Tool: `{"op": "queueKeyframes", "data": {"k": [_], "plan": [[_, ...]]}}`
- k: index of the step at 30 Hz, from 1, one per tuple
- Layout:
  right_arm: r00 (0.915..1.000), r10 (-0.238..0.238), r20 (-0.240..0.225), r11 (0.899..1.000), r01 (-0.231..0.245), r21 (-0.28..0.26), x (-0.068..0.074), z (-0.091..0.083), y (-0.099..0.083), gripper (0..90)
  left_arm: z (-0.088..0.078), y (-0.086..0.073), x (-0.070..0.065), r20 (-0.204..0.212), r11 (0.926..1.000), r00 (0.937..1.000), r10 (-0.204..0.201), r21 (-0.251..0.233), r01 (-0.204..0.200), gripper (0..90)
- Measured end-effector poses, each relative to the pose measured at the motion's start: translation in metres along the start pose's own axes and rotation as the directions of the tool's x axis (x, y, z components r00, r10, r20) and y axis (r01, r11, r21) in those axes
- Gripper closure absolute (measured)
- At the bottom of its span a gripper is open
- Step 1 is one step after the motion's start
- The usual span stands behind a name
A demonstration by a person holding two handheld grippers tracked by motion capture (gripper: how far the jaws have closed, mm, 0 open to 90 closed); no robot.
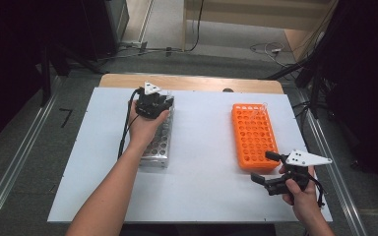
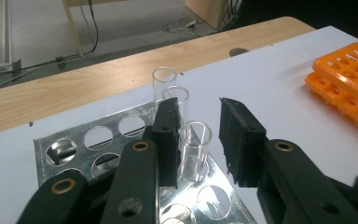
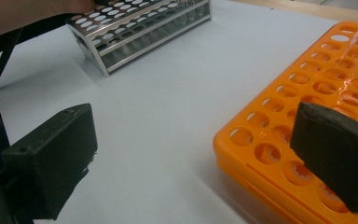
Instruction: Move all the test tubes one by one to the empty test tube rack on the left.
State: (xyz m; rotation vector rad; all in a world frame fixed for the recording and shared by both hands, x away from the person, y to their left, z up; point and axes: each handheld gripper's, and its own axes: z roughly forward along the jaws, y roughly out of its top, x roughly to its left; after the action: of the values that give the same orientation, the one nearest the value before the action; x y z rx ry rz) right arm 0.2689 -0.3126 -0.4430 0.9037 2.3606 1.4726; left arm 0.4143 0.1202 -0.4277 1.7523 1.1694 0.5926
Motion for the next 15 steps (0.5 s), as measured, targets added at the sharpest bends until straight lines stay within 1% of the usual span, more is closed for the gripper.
{"op": "queueKeyframes", "data": {"k": [1, 2, 3, 4, 5, 6, 7, 8, 9, 10, 12, 13, 15], "plan": [[1.0, 0.002, 0.0, 1.0, -0.002, 0.0, 0.0, 0.0, 0.0, 0.0, -0.001, 0.0, 0.0, 0.0, 1.0, 1.0, -0.004, 0.0, 0.004, 55.0], [1.0, 0.002, 0.0, 1.0, -0.002, 0.0, 0.0, 0.0, 0.0, 0.0, -0.003, 0.001, 0.0, 0.002, 1.0, 1.0, -0.009, 0.0, 0.009, 55.0], [1.0, 0.002, 0.001, 1.0, -0.002, 0.0, 0.0, 0.0, 0.0, 0.0, -0.004, 0.001, 0.0, 0.005, 0.9999, 0.9999, -0.013, -0.007, 0.013, 49.9], [1.0, 0.005, 0.001, 1.0, -0.005, 0.0, 0.0, 0.0, 0.0, 0.0, -0.007, 0.001, -0.001, 0.017, 0.9998, 0.9997, -0.016, -0.01, 0.016, 45.0], [1.0, 0.006, 0.0, 1.0, -0.006, 0.001, 0.0, 0.0, 0.0, 0.0, -0.008, 0.001, -0.001, 0.032, 0.9995, 0.9991, -0.029, -0.01, 0.029, 40.3], [1.0, 0.005, 0.003, 1.0, -0.005, -0.002, -0.001, 0.001, 0.0, 0.0, -0.01, 0.001, -0.001, 0.047, 0.9992, 0.9981, -0.039, -0.006, 0.039, 30.5], [1.0, 0.005, 0.003, 1.0, -0.005, -0.002, -0.001, 0.001, 0.0, 0.0, -0.012, 0.001, -0.002, 0.06, 0.999, 0.9972, -0.045, -0.002, 0.045, 30.5], [1.0, 0.005, 0.005, 1.0, -0.005, 0.001, -0.002, 0.001, 0.0, 0.0, -0.014, 0.0, -0.003, 0.058, 0.999, 0.9973, -0.045, -0.001, 0.045, 20.0], [1.0, 0.007, 0.005, 1.0, -0.007, 0.0, -0.002, 0.001, 0.0, 0.0, -0.016, 0.0, -0.004, 0.055, 0.999, 0.9974, -0.046, -0.001, 0.046, 16.1], [1.0, 0.007, 0.005, 1.0, -0.007, 0.0, -0.002, 0.001, 0.0, 0.0, -0.019, -0.001, -0.005, 0.065, 0.9986, 0.9966, -0.051, -0.006, 0.052, 16.1], [0.9999, 0.011, 0.007, 1.0, -0.011, 0.001, -0.002, 0.001, 0.0, 0.0, -0.025, -0.004, -0.006, 0.083, 0.9979, 0.9947, -0.061, -0.015, 0.063, 9.9], [0.9999, 0.011, 0.006, 1.0, -0.011, 0.0, -0.003, 0.001, 0.0, 0.0, -0.028, -0.005, -0.007, 0.095, 0.9971, 0.9931, -0.069, -0.025, 0.072, 8.4], [0.9998, 0.019, -0.004, 1.0, -0.019, -0.006, -0.003, 0.001, 0.001, 0.0, -0.035, -0.008, -0.01, 0.104, 0.9971, 0.9923, -0.068, -0.028, 0.071, 2.4]]}}
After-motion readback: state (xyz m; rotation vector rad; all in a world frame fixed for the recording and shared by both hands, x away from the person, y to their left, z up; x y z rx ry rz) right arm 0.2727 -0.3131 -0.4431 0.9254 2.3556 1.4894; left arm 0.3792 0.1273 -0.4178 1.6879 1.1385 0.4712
